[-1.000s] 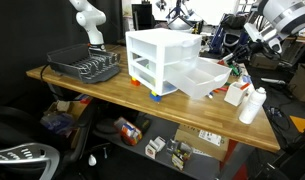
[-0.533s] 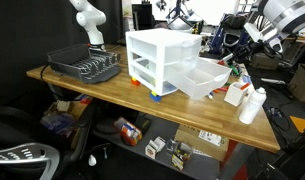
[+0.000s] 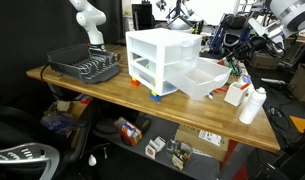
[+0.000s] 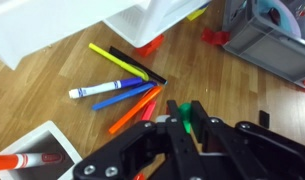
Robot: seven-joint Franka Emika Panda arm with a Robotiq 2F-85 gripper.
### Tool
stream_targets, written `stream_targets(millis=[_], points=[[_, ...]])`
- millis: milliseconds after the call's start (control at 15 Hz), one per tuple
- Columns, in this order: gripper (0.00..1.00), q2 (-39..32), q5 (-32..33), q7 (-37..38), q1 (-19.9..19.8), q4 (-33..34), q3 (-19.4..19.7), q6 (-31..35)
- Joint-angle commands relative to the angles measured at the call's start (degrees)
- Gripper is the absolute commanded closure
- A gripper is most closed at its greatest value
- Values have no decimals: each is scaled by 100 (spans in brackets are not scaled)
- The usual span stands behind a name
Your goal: Put the green pen inside the white box
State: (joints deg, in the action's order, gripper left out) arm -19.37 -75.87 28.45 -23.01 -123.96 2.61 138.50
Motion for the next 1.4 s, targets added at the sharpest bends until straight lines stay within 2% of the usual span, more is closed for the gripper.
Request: stream_targets(millis=[0, 333, 600, 1000, 1333], points=[[96, 406, -491, -412, 156, -381, 493, -933], [96, 767, -450, -675, 180, -975, 994, -2284], [96, 927, -329, -790, 208, -1352, 1240, -3028], [96, 1078, 100, -665, 291, -1604, 1476, -3446], [96, 1007, 310, -670, 334, -1610, 1498, -3631]])
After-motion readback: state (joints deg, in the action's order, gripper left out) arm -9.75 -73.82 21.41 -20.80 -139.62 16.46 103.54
